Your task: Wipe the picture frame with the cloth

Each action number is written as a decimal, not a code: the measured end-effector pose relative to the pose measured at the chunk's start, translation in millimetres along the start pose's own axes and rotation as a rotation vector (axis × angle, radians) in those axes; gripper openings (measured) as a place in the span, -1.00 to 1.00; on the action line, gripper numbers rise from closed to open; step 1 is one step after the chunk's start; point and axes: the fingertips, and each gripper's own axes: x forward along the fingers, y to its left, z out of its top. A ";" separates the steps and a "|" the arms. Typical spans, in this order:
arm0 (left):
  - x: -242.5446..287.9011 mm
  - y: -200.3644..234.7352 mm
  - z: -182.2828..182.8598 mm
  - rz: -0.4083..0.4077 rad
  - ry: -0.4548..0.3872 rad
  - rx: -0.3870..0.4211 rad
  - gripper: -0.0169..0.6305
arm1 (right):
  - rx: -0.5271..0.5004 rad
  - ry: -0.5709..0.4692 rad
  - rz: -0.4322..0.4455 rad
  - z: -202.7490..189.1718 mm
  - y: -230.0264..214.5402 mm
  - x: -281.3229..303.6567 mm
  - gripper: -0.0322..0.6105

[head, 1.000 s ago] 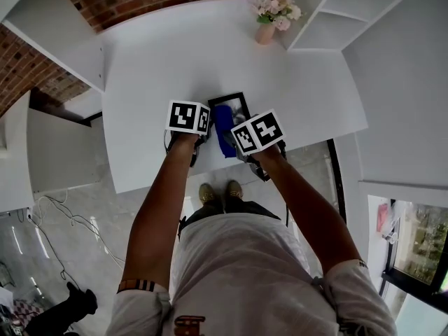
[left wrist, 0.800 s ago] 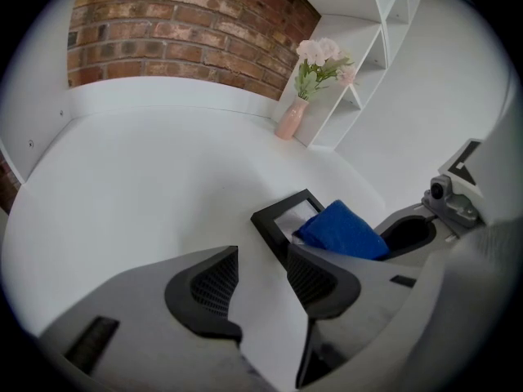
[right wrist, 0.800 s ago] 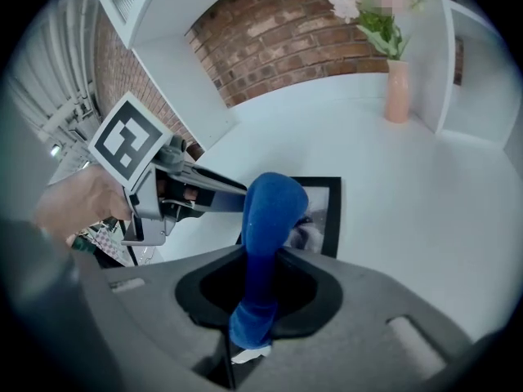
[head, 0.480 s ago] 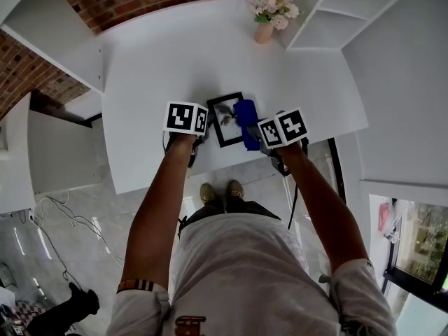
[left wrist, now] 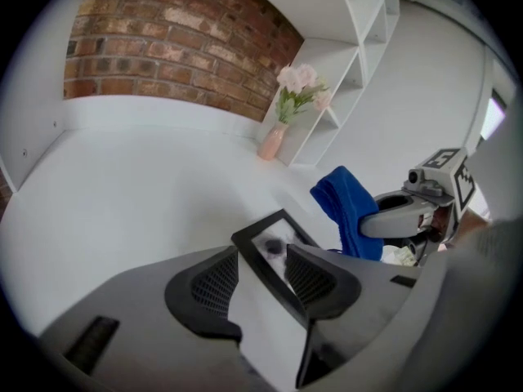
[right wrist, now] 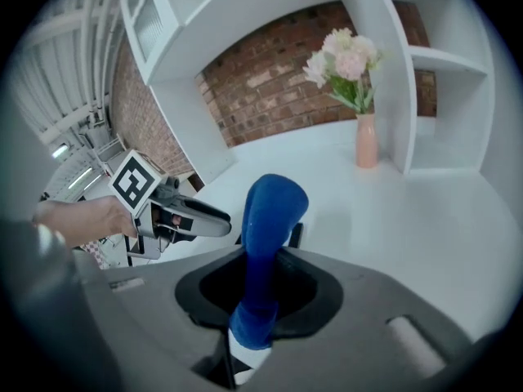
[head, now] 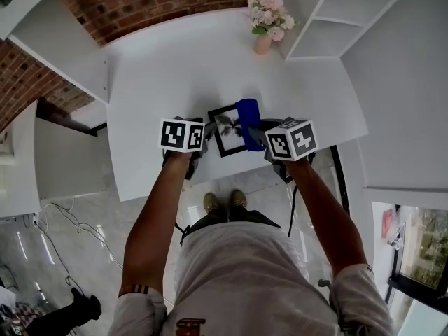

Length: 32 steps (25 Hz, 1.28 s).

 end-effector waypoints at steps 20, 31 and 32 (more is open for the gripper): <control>-180.3 -131.1 118.3 -0.155 -0.797 0.335 -0.78 | -0.373 -0.700 0.118 121.1 103.2 -125.8 -0.68; -207.2 -156.7 111.1 -0.106 -0.891 0.440 -0.95 | -0.419 -0.898 0.131 120.5 126.4 -165.6 -0.68; -207.9 -158.3 110.0 -0.107 -0.893 0.446 -0.95 | -0.425 -0.910 0.132 119.9 128.4 -167.6 -0.68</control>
